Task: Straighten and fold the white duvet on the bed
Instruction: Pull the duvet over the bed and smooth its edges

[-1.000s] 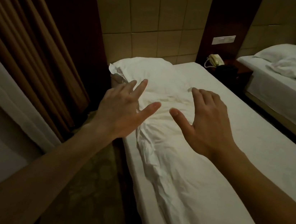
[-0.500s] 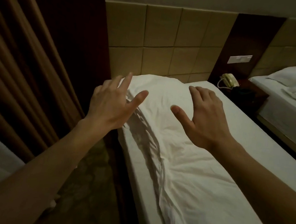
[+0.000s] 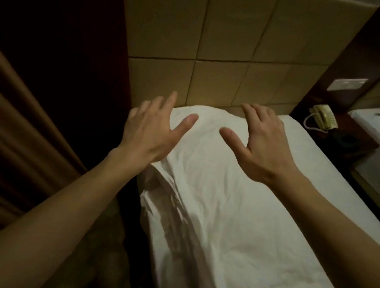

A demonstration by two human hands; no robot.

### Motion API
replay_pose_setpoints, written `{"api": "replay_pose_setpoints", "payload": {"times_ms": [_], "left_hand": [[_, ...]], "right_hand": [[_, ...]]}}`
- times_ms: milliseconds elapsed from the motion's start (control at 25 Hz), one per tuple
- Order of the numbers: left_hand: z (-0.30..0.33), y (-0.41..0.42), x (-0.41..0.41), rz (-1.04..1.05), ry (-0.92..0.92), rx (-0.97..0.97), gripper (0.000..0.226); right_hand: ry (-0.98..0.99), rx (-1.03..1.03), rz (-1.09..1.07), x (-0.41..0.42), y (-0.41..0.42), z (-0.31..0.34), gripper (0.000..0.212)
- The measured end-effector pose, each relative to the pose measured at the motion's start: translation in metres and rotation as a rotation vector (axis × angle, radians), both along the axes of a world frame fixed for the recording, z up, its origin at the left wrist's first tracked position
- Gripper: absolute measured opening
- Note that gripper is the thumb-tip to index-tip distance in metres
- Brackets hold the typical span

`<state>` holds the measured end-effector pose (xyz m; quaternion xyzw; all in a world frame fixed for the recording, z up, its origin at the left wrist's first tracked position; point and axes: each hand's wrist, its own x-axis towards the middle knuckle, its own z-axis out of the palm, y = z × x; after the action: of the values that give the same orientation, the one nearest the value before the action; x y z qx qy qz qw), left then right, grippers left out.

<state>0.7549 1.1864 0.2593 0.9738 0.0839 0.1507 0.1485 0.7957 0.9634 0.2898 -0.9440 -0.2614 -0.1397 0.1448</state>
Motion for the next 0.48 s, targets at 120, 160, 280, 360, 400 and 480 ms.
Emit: {"api": "replay_pose_setpoints", "payload": {"times_ms": [120,160,280,360,400,480], "left_hand": [[-0.033,0.023,0.087,0.036,0.041,-0.083,0.088],[-0.045,0.031,0.110,0.049,0.067,-0.101,0.088],[-0.092,0.056,0.183,0.106,0.140,-0.134,0.093],[-0.136,0.071,0.238,0.151,0.197,-0.144,0.098],[-0.158,0.078,0.266,0.165,0.227,-0.162,0.100],[-0.202,0.088,0.321,0.191,0.269,-0.217,0.102]], "right_hand": [[0.055,-0.051,0.124,0.106,0.027,-0.018,0.087],[0.085,-0.084,0.174,0.138,0.035,-0.027,0.086],[0.190,-0.175,0.270,0.236,0.064,-0.065,0.087],[0.223,-0.223,0.327,0.295,0.084,-0.104,0.087],[0.246,-0.240,0.344,0.322,0.094,-0.125,0.088],[0.305,-0.244,0.343,0.377,0.115,-0.169,0.087]]}}
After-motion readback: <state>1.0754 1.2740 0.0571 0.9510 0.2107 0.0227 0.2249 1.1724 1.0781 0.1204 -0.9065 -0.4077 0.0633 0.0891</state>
